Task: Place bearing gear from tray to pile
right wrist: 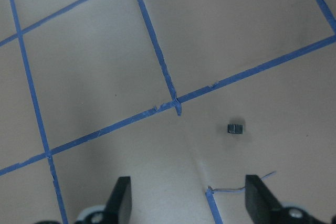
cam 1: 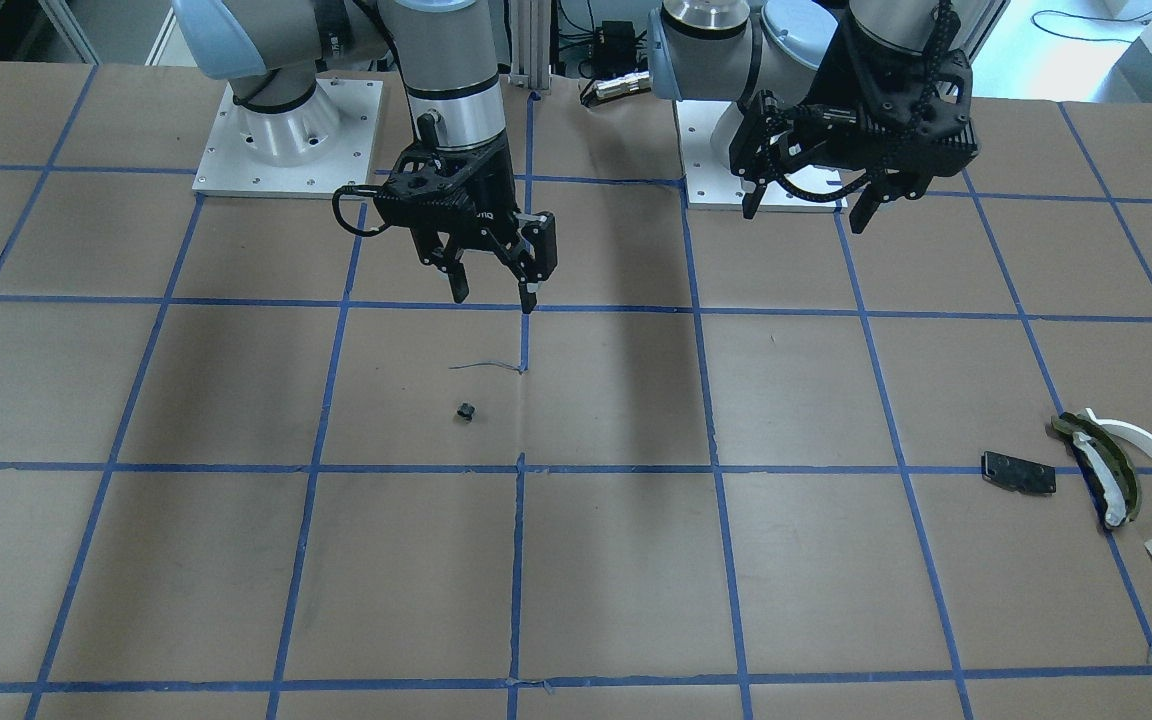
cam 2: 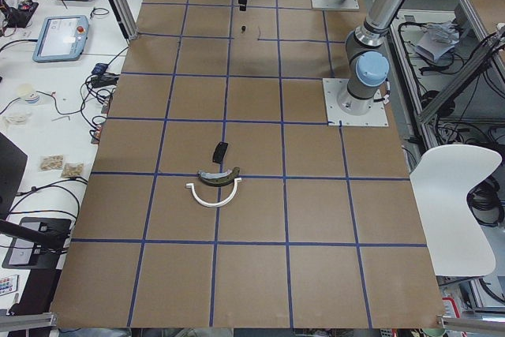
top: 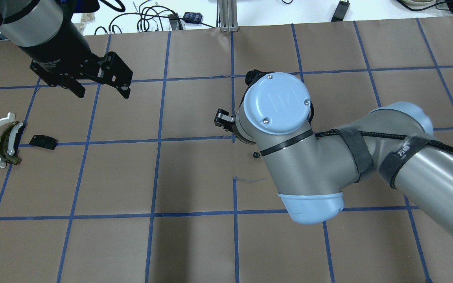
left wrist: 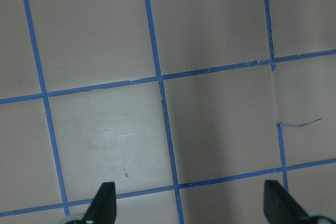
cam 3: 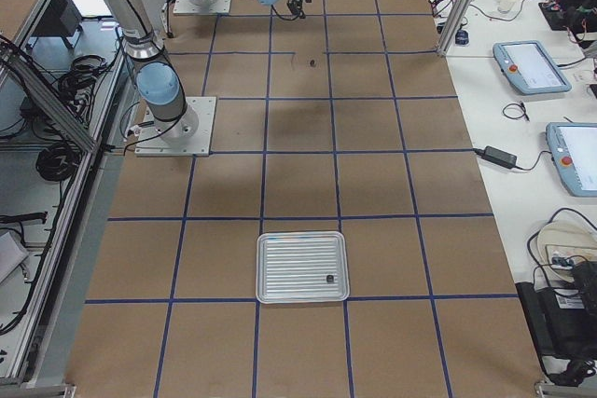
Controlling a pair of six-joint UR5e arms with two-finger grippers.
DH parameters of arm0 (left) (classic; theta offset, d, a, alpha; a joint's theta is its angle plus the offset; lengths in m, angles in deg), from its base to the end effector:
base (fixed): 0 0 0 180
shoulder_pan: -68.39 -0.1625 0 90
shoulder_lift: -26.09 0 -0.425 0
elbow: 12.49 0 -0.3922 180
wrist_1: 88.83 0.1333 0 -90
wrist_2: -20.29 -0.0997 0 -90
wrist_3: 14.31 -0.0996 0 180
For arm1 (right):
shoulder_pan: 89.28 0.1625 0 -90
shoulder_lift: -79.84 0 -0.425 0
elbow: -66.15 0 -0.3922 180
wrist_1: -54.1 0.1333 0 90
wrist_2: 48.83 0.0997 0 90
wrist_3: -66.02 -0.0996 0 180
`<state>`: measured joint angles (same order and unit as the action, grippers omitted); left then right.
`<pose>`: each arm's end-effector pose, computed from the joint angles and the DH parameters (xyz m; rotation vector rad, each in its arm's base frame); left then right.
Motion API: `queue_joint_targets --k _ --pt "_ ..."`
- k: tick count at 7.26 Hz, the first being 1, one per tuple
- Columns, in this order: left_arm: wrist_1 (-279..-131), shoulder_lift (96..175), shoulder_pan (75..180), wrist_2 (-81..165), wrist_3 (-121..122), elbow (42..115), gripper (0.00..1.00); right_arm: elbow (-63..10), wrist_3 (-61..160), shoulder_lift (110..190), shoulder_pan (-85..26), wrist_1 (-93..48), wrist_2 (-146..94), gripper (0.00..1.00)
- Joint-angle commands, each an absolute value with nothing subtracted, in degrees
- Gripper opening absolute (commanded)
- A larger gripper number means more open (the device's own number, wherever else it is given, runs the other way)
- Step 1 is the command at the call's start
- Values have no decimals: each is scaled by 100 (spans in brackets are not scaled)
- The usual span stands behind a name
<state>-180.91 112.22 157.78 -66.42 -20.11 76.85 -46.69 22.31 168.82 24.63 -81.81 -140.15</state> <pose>-0.1340 -0.4676 0.5224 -0.1416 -3.0826 0.0708 0.3208 -0.4004 0.3739 0.5061 2.8620 -0.4891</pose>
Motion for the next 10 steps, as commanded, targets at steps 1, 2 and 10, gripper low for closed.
queue_joint_targets --k 1,2,10 --pt "-17798 11336 15812 -6175 -1915 7934 100 -4513 3326 17148 2219 -7655 -14076 91" --pt "-17613 11450 15917 -6075 -1357 8023 100 -4494 4098 17429 1773 -7320 -14015 91" --pt "-13750 14304 18633 -6048 4917 8366 98 -3853 13145 17822 -3951 -4987 -13849 95"
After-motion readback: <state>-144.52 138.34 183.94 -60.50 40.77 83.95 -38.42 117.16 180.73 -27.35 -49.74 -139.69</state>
